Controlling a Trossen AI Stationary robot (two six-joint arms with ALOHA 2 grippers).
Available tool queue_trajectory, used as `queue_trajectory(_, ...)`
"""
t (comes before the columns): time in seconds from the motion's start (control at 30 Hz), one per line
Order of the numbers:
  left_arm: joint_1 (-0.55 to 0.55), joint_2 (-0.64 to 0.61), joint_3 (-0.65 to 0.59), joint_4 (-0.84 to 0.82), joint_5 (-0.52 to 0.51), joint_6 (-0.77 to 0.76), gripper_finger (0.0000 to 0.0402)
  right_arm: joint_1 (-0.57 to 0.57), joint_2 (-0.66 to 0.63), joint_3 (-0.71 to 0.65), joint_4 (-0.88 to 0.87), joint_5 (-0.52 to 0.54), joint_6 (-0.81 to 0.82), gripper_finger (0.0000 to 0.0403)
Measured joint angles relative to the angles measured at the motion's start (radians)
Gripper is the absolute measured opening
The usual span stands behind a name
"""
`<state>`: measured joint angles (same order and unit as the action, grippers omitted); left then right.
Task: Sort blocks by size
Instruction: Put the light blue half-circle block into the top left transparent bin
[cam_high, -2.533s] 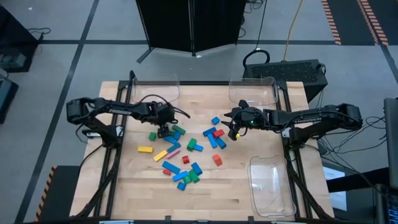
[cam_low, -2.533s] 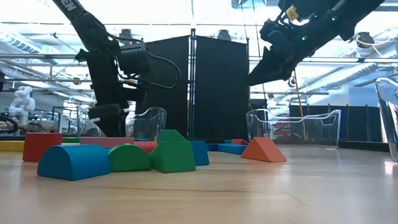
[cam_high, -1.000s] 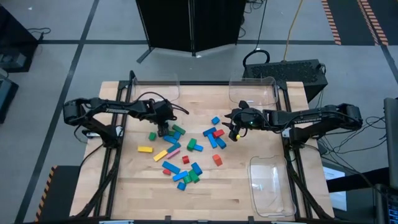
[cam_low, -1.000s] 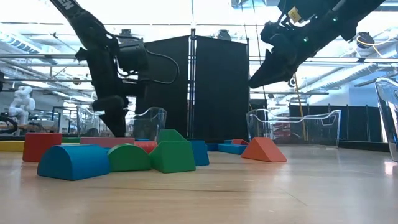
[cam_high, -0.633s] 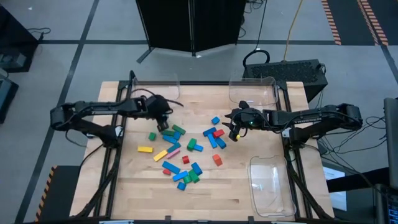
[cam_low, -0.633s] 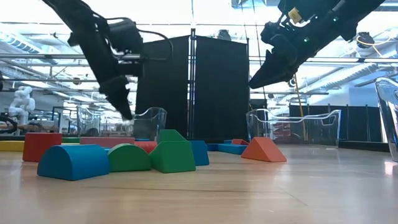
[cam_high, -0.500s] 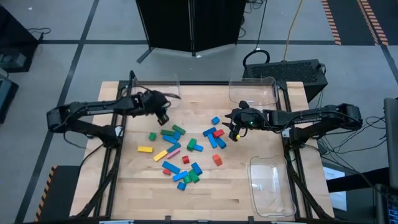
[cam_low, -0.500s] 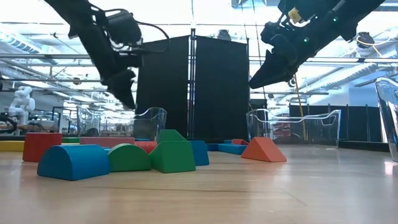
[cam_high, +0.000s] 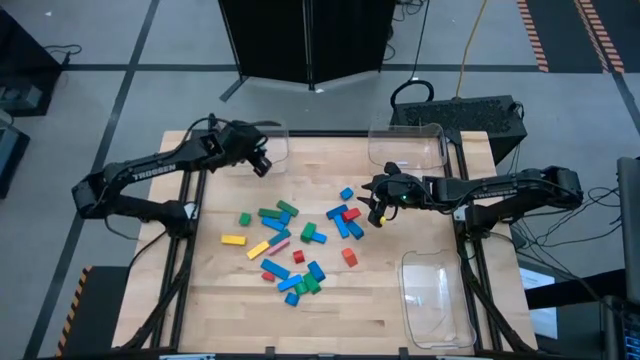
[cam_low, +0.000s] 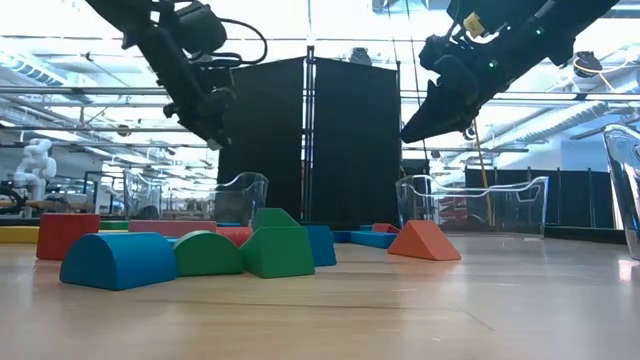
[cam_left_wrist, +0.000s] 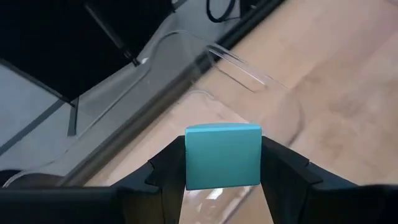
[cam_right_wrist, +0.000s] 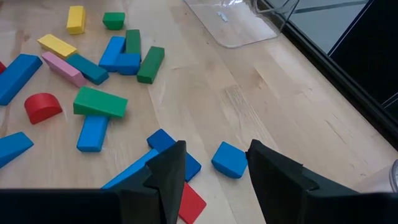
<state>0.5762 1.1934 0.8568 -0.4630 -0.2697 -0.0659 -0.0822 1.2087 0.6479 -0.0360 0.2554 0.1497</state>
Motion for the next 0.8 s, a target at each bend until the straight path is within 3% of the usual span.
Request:
queue_trajectory(0.37,0.143,0.023,0.001,0.016,-0.077,-0.113,0.0171,0.000,0.000,0.000,0.005,0.000,-0.004,0.0167)
queue_trajectory(0.6,0.275,0.129,0.001,0.008,0.072,-0.138,0.0171,-0.001,0.000,0.000,0.014,0.000,-0.004,0.0167)
queue_trajectory(0.8,0.316,0.201,0.001,0.002,0.090,-0.138,0.0171,-0.001,0.000,0.000,0.014,0.000,-0.004,0.0167)
